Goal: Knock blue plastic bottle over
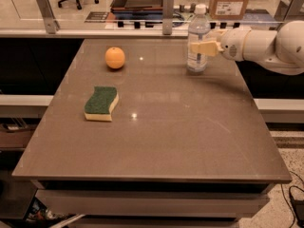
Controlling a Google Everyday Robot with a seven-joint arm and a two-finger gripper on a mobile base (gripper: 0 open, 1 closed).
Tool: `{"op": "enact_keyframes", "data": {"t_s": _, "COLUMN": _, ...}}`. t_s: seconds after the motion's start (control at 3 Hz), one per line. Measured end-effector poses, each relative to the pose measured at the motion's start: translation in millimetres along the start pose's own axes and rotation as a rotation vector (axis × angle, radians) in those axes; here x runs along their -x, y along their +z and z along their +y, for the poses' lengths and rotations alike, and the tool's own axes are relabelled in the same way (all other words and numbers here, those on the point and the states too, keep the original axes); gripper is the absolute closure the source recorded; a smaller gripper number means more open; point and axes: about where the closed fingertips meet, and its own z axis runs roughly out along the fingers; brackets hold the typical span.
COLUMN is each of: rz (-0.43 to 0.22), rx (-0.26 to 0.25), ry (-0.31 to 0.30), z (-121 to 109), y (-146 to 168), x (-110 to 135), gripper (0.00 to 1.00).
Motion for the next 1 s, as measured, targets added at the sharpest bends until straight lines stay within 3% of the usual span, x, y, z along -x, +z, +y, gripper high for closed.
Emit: {"op": "enact_keyframes", "data": {"t_s": 1.0, "rz": 0.253, "rx": -0.112, "ry": -0.043, "z": -18, "y": -48, "x": 10, "gripper": 1.0}}
